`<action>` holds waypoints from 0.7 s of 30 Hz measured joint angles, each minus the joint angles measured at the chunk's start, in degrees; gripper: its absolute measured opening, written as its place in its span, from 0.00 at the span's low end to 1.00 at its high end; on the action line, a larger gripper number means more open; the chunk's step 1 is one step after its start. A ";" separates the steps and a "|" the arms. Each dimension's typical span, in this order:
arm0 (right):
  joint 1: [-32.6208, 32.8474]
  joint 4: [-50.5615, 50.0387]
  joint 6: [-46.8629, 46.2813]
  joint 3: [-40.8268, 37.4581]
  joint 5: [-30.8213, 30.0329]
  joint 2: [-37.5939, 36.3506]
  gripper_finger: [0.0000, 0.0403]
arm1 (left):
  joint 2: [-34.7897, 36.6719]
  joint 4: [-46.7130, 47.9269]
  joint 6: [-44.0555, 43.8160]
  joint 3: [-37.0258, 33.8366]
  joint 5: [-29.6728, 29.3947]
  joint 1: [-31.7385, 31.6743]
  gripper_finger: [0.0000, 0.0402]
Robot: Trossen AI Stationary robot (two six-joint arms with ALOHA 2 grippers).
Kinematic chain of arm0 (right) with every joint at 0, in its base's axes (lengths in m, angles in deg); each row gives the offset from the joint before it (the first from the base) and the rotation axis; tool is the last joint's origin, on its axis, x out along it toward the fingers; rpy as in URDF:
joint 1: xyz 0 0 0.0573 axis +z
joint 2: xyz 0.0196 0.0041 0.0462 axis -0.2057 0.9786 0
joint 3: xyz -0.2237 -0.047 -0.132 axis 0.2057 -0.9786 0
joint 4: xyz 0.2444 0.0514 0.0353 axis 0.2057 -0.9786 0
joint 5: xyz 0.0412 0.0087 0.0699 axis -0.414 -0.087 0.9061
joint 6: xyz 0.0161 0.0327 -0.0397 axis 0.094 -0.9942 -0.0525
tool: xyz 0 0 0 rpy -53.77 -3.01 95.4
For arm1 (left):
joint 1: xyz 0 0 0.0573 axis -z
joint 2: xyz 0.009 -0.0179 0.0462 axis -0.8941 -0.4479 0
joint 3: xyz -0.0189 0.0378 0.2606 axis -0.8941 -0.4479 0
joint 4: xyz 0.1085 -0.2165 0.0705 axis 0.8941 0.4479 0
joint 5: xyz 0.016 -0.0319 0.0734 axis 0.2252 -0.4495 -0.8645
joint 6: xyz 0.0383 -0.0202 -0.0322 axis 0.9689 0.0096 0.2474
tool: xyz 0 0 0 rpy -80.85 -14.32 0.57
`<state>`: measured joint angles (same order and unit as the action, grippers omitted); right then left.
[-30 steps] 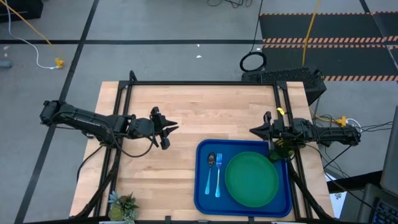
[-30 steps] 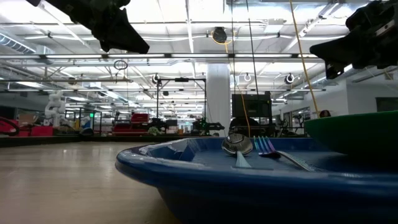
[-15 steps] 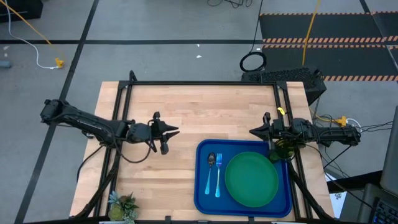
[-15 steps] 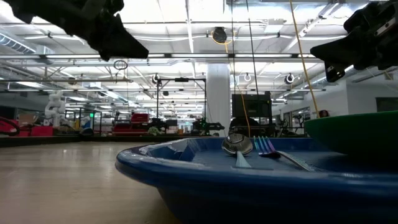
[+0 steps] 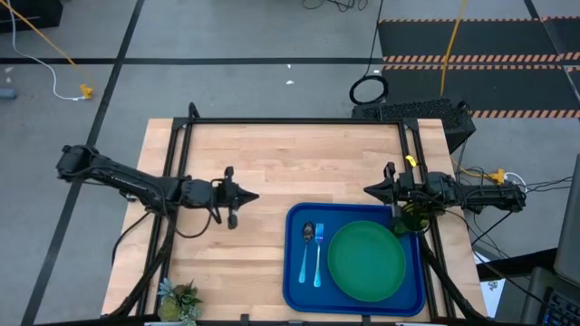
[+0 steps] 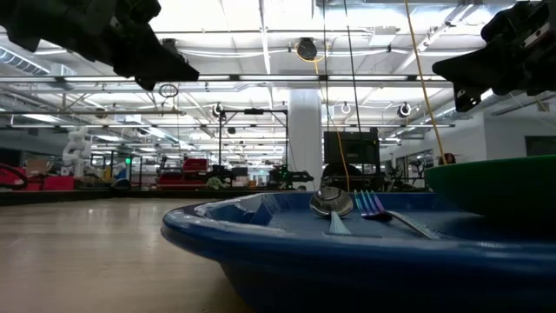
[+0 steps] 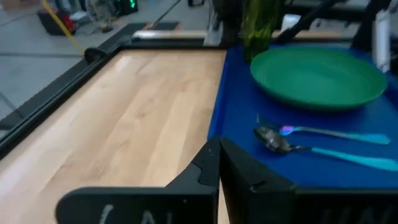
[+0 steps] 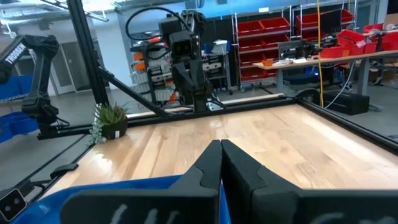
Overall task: Pick and place plate/cup/fork/spoon on tray
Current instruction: Return to Home Position
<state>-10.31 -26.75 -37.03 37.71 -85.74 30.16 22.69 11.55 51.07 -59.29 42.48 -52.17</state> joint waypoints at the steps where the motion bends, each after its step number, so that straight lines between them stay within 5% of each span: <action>1: 0.00 0.04 -0.01 -0.01 0.00 0.01 0.00 | 0.84 -0.54 0.12 -0.51 0.48 0.00 0.01; 13: 0.00 0.97 -0.15 0.01 0.00 -0.02 0.00 | 12.62 -1.78 -0.33 -10.19 0.80 0.00 0.02; 21: 0.00 1.35 -0.17 0.01 0.00 -0.02 0.00 | 18.86 -7.95 4.05 -15.69 6.13 0.00 0.02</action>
<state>-10.31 -25.40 -37.21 37.71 -85.74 30.14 41.55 3.60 55.12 -74.97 48.61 -52.17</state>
